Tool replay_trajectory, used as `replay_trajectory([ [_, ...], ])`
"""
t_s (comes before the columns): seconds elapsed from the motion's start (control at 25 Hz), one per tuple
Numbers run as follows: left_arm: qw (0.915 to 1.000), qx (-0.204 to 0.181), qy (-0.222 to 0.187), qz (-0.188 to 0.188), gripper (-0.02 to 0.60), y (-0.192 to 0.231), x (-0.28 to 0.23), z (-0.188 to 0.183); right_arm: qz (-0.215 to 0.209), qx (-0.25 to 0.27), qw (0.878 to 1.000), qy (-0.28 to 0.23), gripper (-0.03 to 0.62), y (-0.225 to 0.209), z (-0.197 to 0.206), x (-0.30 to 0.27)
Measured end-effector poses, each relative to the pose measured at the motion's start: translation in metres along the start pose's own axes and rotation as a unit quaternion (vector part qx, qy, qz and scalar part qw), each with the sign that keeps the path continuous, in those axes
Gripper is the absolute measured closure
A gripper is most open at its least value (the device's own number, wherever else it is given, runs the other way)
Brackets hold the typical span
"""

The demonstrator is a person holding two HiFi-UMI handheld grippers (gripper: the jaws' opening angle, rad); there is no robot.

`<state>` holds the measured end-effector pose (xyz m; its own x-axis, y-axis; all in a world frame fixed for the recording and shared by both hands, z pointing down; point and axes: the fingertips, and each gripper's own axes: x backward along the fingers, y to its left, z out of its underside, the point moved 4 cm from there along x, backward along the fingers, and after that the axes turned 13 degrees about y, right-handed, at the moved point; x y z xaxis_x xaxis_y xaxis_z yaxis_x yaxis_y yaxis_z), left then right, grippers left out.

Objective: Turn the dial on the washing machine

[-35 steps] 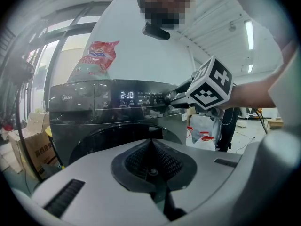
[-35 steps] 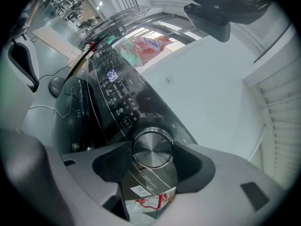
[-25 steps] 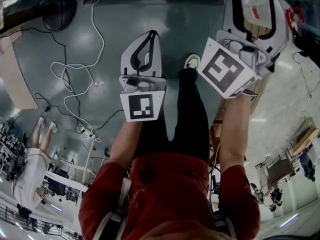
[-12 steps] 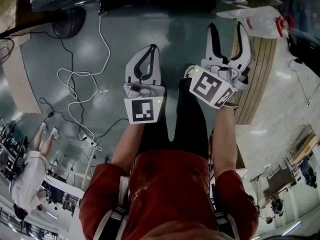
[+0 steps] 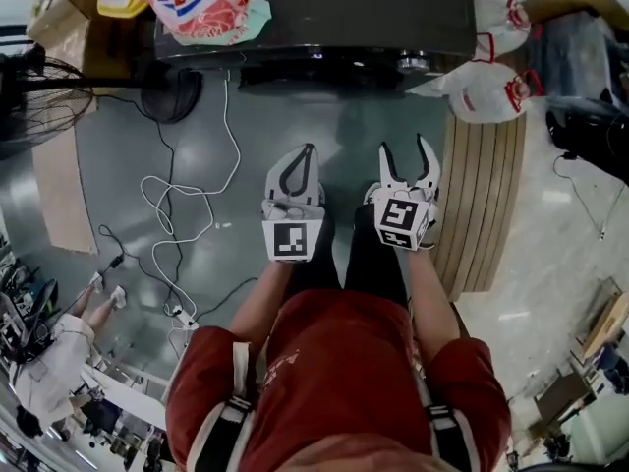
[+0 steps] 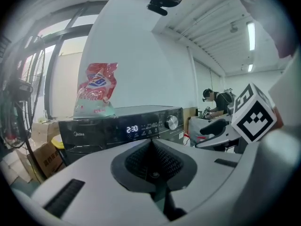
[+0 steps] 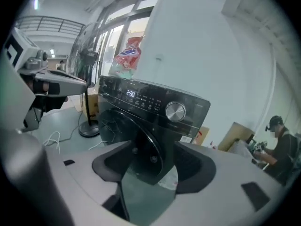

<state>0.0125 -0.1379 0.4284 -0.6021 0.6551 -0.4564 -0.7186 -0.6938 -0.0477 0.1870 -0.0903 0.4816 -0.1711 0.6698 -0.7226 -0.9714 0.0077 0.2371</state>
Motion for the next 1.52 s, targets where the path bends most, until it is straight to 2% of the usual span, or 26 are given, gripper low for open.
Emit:
replay_trajectory([
  [0.12,0.9999,0.007,0.013,0.006,0.572,-0.005,0.026,-0.024,-0.038,-0.049,0.998,0.019,0.312,0.002,0.002,0.035],
  [0.24,0.9996,0.009,0.026,0.000,0.572,-0.001,0.049,-0.045,-0.060,-0.063,0.996,0.015,0.312,0.003,-0.011,0.070],
  [0.4,0.9991,0.033,0.015,-0.021,0.572,0.012,0.065,-0.083,-0.079,-0.062,0.995,-0.018,0.315,-0.005,-0.052,0.110],
  [0.52,0.9988,0.032,-0.009,-0.037,0.572,0.019,0.081,-0.117,-0.086,-0.045,0.993,-0.061,0.316,-0.015,-0.088,0.139],
  [0.76,0.9968,0.032,-0.051,-0.053,0.572,0.034,0.113,-0.176,-0.052,-0.047,0.987,-0.146,0.319,-0.047,-0.147,0.190],
  [0.88,0.9942,0.028,-0.074,-0.073,0.572,0.047,0.127,-0.202,-0.035,-0.047,0.981,-0.183,0.320,-0.067,-0.173,0.211],
  [1.04,0.9888,0.005,-0.106,-0.105,0.572,0.064,0.148,-0.241,-0.025,-0.027,0.971,-0.235,0.336,-0.096,-0.210,0.238],
  [1.2,0.9803,-0.034,-0.143,-0.132,0.572,0.076,0.170,-0.281,0.006,-0.023,0.957,-0.289,0.336,-0.123,-0.245,0.268],
  [1.32,0.9763,-0.057,-0.160,-0.134,0.572,0.074,0.181,-0.299,0.024,-0.027,0.949,-0.313,0.336,-0.132,-0.254,0.282],
  [1.52,0.9735,-0.045,-0.182,-0.132,0.572,0.074,0.191,-0.310,0.026,-0.029,0.947,-0.317,0.336,-0.131,-0.255,0.288],
])
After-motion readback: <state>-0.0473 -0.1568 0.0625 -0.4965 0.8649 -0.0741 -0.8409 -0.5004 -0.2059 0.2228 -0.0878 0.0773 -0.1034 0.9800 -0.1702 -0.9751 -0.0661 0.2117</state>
